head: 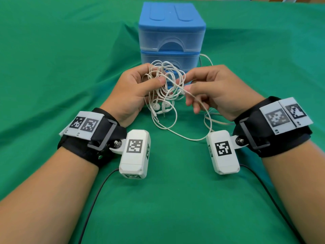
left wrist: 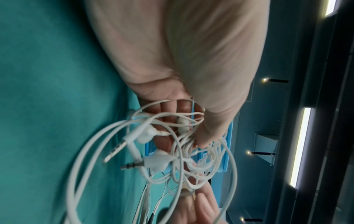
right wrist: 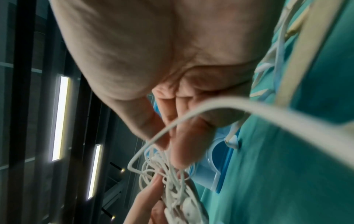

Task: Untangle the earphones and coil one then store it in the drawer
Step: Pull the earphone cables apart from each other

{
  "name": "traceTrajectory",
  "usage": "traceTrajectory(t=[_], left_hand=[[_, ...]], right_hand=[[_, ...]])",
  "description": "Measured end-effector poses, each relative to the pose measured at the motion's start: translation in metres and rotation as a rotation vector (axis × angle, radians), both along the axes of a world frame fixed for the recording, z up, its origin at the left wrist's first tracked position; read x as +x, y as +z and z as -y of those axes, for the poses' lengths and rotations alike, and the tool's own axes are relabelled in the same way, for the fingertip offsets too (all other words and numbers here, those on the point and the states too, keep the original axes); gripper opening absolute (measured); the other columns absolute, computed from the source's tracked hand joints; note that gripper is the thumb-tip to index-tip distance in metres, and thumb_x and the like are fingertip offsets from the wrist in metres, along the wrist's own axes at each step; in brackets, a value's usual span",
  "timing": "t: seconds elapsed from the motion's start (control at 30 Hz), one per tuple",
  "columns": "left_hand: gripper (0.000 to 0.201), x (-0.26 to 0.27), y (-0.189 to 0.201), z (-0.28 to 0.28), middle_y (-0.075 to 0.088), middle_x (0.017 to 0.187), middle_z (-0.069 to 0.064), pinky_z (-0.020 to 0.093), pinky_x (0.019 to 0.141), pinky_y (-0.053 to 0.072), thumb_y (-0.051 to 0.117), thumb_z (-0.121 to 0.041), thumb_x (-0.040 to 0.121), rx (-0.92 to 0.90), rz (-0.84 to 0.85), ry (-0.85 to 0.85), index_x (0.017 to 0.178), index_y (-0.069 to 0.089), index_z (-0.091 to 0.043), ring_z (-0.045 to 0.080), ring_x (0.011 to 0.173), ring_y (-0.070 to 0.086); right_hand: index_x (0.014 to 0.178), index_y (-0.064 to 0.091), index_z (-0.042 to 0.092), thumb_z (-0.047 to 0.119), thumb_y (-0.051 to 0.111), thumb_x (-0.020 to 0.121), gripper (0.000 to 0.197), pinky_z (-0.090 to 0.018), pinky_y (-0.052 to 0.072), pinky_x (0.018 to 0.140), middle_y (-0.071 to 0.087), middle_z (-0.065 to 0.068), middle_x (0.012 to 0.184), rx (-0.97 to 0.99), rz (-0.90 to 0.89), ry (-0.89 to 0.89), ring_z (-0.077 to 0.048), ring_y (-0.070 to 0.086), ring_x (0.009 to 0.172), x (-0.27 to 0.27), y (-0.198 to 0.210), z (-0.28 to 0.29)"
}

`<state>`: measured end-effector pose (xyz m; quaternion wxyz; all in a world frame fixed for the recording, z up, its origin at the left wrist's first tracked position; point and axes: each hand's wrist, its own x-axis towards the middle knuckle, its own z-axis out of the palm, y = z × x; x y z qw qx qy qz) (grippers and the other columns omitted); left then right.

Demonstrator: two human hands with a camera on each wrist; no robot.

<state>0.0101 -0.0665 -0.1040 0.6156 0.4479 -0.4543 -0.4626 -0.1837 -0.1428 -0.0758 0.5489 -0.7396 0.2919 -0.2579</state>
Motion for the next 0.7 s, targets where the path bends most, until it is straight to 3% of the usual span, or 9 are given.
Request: traceTrajectory(t=[0.1, 0.23, 0.33, 0.43, 0.5, 0.6, 0.7], left_hand=[[0.014, 0.0005, -0.0004, 0.0007, 0.065, 0.091, 0.012, 0.035, 0.073, 0.052, 0.066, -0.002, 0.089, -0.012, 0.004, -0.008, 0.102, 0.062, -0.004, 0.021, 0.078, 0.062], [0.012, -0.0013, -0.0018, 0.0013, 0.071, 0.084, 0.008, 0.027, 0.065, 0.055, 0.064, 0.005, 0.089, -0.019, 0.028, -0.025, 0.097, 0.063, -0.004, 0.016, 0.071, 0.066], [0.013, -0.0018, -0.0001, 0.0008, 0.069, 0.079, 0.008, 0.023, 0.058, 0.051, 0.062, 0.007, 0.089, -0.013, 0.051, -0.031, 0.097, 0.063, -0.003, 0.014, 0.065, 0.063], [0.011, -0.0002, 0.0012, 0.0002, 0.062, 0.075, 0.008, 0.019, 0.049, 0.046, 0.060, 0.003, 0.088, -0.005, 0.065, -0.044, 0.097, 0.062, -0.002, 0.013, 0.060, 0.056], [0.010, 0.0009, 0.0009, 0.0008, 0.056, 0.077, 0.010, 0.020, 0.050, 0.046, 0.059, 0.000, 0.088, -0.003, 0.069, -0.049, 0.097, 0.062, -0.001, 0.013, 0.060, 0.052], [0.007, 0.0004, 0.0006, 0.0008, 0.054, 0.079, 0.010, 0.021, 0.056, 0.049, 0.059, -0.002, 0.089, -0.003, 0.063, -0.052, 0.095, 0.063, -0.003, 0.012, 0.062, 0.051], [0.006, 0.0007, 0.0007, 0.0004, 0.059, 0.079, 0.006, 0.022, 0.060, 0.051, 0.060, -0.002, 0.091, 0.005, 0.035, -0.043, 0.096, 0.063, -0.002, 0.010, 0.064, 0.055]], right_hand=[[0.084, 0.069, 0.004, 0.009, 0.069, 0.090, 0.008, -0.018, 0.032, 0.039, 0.062, -0.007, 0.061, -0.080, 0.008, -0.089, -0.013, 0.049, 0.042, 0.0035, -0.0014, 0.0004], [0.082, 0.075, 0.005, 0.010, 0.075, 0.085, 0.005, -0.014, 0.030, 0.047, 0.064, -0.013, 0.078, -0.085, 0.070, -0.275, -0.006, 0.038, 0.049, 0.0076, 0.0007, 0.0015], [0.083, 0.076, 0.014, 0.013, 0.074, 0.085, 0.003, -0.006, 0.036, 0.053, 0.069, 0.000, 0.076, -0.109, 0.093, -0.335, 0.005, 0.048, 0.055, 0.0076, 0.0027, -0.0003], [0.092, 0.076, 0.008, 0.009, 0.069, 0.089, 0.008, -0.001, 0.038, 0.059, 0.070, 0.010, 0.075, -0.140, 0.146, -0.373, 0.011, 0.056, 0.062, 0.0073, 0.0042, -0.0001], [0.087, 0.075, 0.011, 0.009, 0.067, 0.091, 0.009, -0.006, 0.042, 0.062, 0.071, 0.007, 0.076, -0.156, 0.195, -0.408, 0.006, 0.061, 0.067, 0.0070, 0.0047, 0.0021], [0.081, 0.072, 0.019, 0.016, 0.066, 0.093, 0.013, -0.022, 0.046, 0.066, 0.075, 0.000, 0.081, -0.154, 0.216, -0.413, -0.012, 0.070, 0.078, 0.0061, 0.0021, 0.0057], [0.083, 0.070, 0.016, 0.018, 0.064, 0.094, 0.013, -0.029, 0.044, 0.065, 0.071, -0.004, 0.072, -0.119, 0.276, -0.393, -0.019, 0.070, 0.071, 0.0058, 0.0015, 0.0057]])
